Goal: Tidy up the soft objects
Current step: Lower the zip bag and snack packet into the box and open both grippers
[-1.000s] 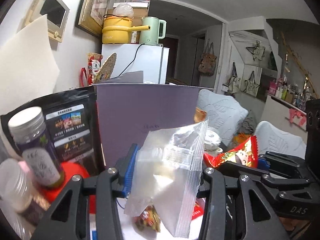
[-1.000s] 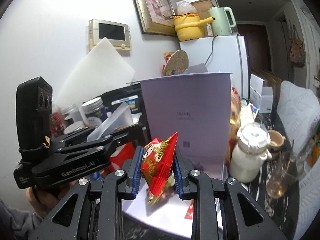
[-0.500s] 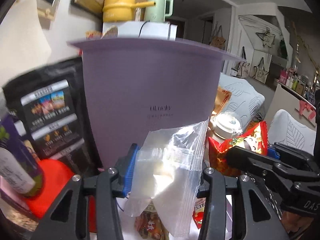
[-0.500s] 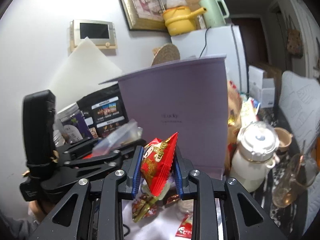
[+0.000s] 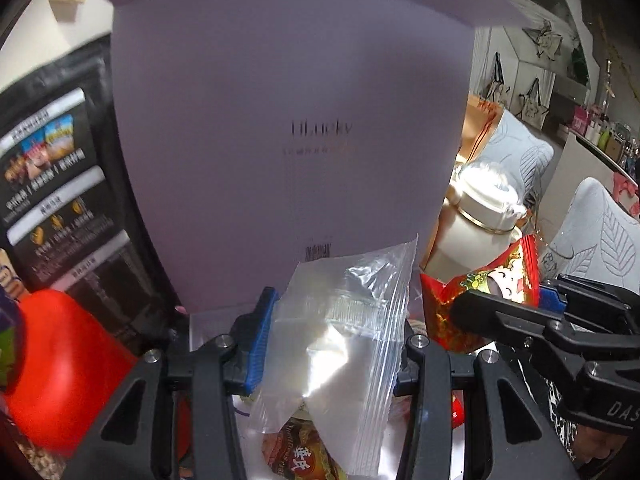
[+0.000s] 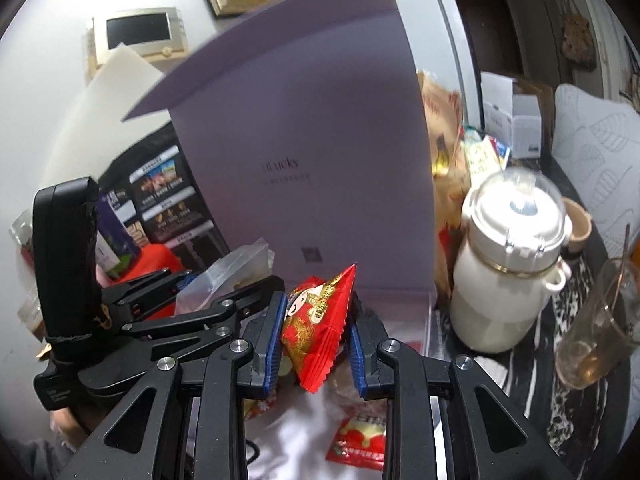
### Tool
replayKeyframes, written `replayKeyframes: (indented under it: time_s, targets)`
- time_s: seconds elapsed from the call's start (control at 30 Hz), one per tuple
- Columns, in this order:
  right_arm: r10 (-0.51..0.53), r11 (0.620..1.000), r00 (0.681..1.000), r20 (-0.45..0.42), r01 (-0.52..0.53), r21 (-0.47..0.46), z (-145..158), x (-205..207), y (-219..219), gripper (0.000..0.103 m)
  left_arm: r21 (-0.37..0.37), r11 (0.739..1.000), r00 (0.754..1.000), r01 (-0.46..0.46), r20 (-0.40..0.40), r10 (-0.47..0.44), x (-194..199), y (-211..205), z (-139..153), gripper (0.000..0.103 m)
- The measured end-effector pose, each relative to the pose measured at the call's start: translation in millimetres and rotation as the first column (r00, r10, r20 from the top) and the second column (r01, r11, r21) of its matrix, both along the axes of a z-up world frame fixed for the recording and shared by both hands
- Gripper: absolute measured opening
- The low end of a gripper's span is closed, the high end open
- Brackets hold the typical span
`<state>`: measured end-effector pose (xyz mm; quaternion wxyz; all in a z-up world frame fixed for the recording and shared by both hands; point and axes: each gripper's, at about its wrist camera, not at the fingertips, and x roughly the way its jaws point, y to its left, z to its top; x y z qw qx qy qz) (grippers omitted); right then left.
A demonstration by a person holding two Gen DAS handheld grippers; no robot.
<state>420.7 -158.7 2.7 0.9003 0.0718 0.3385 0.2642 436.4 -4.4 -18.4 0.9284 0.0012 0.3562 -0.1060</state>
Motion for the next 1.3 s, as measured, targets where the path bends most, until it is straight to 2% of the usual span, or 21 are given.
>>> replayKeyframes:
  time_s: [0.37, 0.63, 0.83, 0.9, 0.97, 1.03, 1.1, 1.13, 1.17, 1.2, 1.27, 1.3]
  targets:
    - [-0.003, 1.0, 0.998, -0.069, 0.001, -0.032, -22, 13, 5, 0.028, 0.027, 1.0, 0.994, 0.006, -0.11, -0.003, 19, -2, -28, 0.044]
    - [0.0, 1.0, 0.994, -0.108, -0.002, -0.017, -31, 18, 5, 0.028, 0.029, 1.0, 0.983, 0.002, -0.182, 0.003, 32, 1, -44, 0.044]
    - [-0.028, 0.997, 0.991, -0.132, 0.019, -0.07, -43, 24, 15, 0.028, 0.074, 0.997, 0.978, -0.003, -0.209, 0.019, 43, -10, -54, 0.044]
    - [-0.024, 0.995, 0.989, -0.144, 0.009, -0.099, -51, 27, 23, 0.03, 0.093, 0.995, 0.968, -0.025, -0.247, 0.048, 48, -10, -59, 0.044]
    - [-0.031, 0.992, 0.986, -0.162, 0.011, -0.127, -58, 30, 28, 0.03, 0.064, 0.997, 0.952, -0.04, -0.302, 0.057, 55, -7, -66, 0.044]
    - [-0.04, 0.989, 0.984, -0.175, 0.014, -0.149, -62, 31, 30, 0.03, 0.038, 0.998, 0.95, -0.052, -0.306, 0.061, 59, -4, -66, 0.044]
    - [-0.046, 0.988, 0.984, -0.171, 0.019, -0.155, -60, 32, 30, 0.031, 0.043, 0.998, 0.95, -0.049, -0.305, 0.06, 60, -6, -65, 0.044]
    - [-0.05, 0.987, 0.985, -0.167, 0.023, -0.157, -58, 32, 29, 0.035, 0.05, 0.998, 0.95, -0.046, -0.307, 0.059, 60, -8, -65, 0.044]
    - [-0.059, 0.986, 0.986, -0.159, 0.033, -0.163, -56, 31, 28, 0.047, 0.052, 0.998, 0.949, -0.047, -0.31, 0.061, 59, -9, -65, 0.045]
    - [-0.073, 0.984, 0.986, -0.151, 0.047, -0.171, -54, 31, 27, 0.05, 0.045, 0.997, 0.946, -0.059, -0.317, 0.07, 59, -7, -65, 0.048]
    - [-0.104, 0.979, 0.985, -0.136, 0.077, -0.189, -51, 29, 24, 0.05, 0.022, 0.997, 0.939, -0.073, -0.336, 0.076, 49, 5, -66, 0.055]
    - [-0.112, 0.979, 0.985, -0.134, 0.086, -0.188, -50, 27, 21, 0.05, 0.012, 0.997, 0.938, -0.072, -0.338, 0.072, 47, 8, -65, 0.066]
